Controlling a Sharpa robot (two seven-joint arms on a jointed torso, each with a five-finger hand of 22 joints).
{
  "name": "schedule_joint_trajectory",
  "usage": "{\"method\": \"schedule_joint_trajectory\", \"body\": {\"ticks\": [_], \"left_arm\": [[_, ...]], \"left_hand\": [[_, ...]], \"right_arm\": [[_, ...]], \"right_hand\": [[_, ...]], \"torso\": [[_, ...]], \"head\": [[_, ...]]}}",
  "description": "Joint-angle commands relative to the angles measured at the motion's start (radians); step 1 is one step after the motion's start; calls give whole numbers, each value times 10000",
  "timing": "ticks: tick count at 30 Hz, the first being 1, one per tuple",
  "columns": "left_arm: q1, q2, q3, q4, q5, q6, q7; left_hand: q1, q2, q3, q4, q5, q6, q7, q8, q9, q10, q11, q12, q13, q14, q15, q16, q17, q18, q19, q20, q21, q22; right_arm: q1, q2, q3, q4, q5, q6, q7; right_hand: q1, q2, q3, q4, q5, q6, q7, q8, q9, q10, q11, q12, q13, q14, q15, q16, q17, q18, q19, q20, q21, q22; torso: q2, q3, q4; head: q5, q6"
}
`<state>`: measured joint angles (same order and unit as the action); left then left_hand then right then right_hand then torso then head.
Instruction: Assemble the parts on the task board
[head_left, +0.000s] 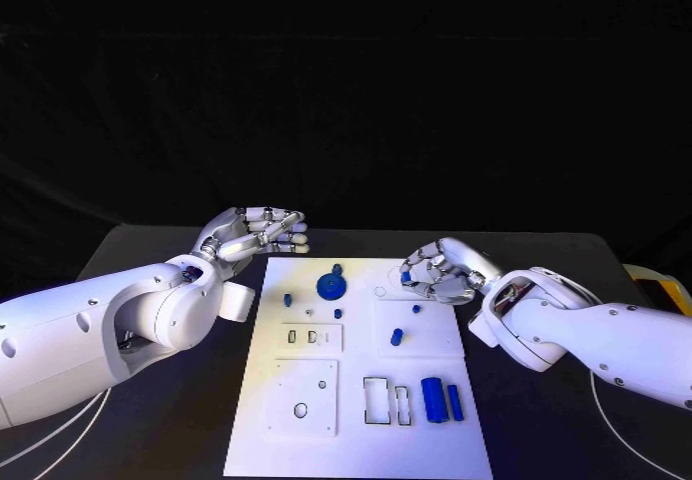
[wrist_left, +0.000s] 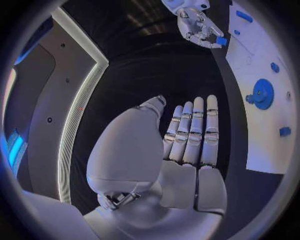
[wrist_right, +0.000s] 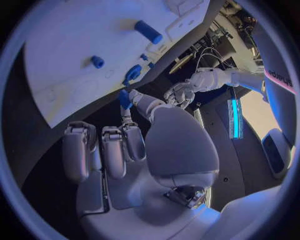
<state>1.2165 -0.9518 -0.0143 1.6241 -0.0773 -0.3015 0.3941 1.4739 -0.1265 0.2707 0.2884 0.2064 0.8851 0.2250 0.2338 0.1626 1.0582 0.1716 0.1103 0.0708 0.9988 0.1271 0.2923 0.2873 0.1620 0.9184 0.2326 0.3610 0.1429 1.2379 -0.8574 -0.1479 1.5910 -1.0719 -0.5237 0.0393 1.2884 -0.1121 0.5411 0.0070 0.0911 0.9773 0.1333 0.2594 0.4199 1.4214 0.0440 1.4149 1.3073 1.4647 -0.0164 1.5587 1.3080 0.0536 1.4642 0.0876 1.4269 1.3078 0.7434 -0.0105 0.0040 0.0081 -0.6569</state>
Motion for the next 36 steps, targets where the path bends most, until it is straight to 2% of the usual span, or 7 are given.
{"method": "schedule_joint_trajectory", "body": {"ticks": [1,8,14,18,23,26,36], "left_arm": [[8,126,6,-117,-1,197,40],[7,286,3,-316,-1,227,27],[7,426,1,-456,-1,243,8],[8,464,0,-489,-1,240,1],[8,490,-1,-492,-1,244,-7],[9,493,-1,-486,-1,247,-12],[10,486,-1,-471,-1,256,-22]], "left_hand": [[-80,-42,71,-10,-40,-77,74,-35,15,76,16,-61,17,-89,12,-66,11,205,-36,0,-55,-13],[-82,-41,78,-9,-39,-71,69,-32,17,87,13,-61,19,-85,10,-66,20,206,-35,0,-54,-14],[-83,-43,81,-8,-40,-67,65,-30,19,94,10,-61,20,-84,9,-67,26,206,-34,0,-53,-15],[-83,-43,81,-8,-40,-67,65,-30,19,94,10,-61,20,-84,9,-67,26,206,-34,0,-53,-15],[-83,-43,81,-8,-40,-67,65,-30,19,94,10,-61,20,-84,9,-67,26,206,-34,0,-53,-15],[-83,-43,81,-8,-40,-67,65,-30,19,94,10,-61,20,-84,9,-67,26,206,-34,0,-53,-15],[-92,-49,88,-4,-42,-56,57,-25,23,114,3,-60,24,-86,7,-74,40,206,-36,0,-54,-19]], "right_arm": [[19,382,-10,272,-717,-254,-874],[-25,1246,-59,362,-1193,-200,-1318],[-258,2120,-123,102,-1837,-122,-1777],[-415,2500,-150,-72,-2156,-1,-2006],[-648,2838,-172,-261,-2364,211,-2258],[-777,2981,-180,-342,-2487,284,-2364],[-964,3156,-196,-456,-2911,401,-2610]], "right_hand": [[-21,131,53,-22,32,81,-128,279,326,-28,-26,-15,736,995,-85,41,2328,-102,-24,-35,-14,1280],[-24,132,55,-23,37,73,-127,280,327,-27,-26,-15,738,989,-85,34,2300,-93,-46,-35,-44,1253],[-64,117,47,-20,57,29,-115,283,332,-36,-18,-31,725,981,-82,23,2263,-79,-79,-37,-95,1208],[-81,110,43,-17,60,15,-111,284,334,-44,-15,-41,714,980,-81,22,2257,-74,-89,-37,-110,1196],[-110,99,34,-10,55,4,-109,290,338,-41,-12,-41,717,974,-78,15,2232,-68,-104,-36,-134,1175],[-124,95,30,-6,52,-1,-107,293,340,-50,-10,-51,706,971,-77,11,2216,-60,-122,-36,-159,1152],[-234,46,-8,26,42,-26,-106,321,354,-45,-7,-56,709,970,-73,8,2211,-59,-120,-33,-169,1150]], "torso": [[-71,-18,34],[-137,-48,47],[-180,-74,52],[-161,-70,59],[-147,-80,91],[-145,-66,67],[-155,-60,61]], "head": [[44,-39],[105,-128],[235,-236],[262,-245],[286,-292],[337,-316],[383,-421]]}}
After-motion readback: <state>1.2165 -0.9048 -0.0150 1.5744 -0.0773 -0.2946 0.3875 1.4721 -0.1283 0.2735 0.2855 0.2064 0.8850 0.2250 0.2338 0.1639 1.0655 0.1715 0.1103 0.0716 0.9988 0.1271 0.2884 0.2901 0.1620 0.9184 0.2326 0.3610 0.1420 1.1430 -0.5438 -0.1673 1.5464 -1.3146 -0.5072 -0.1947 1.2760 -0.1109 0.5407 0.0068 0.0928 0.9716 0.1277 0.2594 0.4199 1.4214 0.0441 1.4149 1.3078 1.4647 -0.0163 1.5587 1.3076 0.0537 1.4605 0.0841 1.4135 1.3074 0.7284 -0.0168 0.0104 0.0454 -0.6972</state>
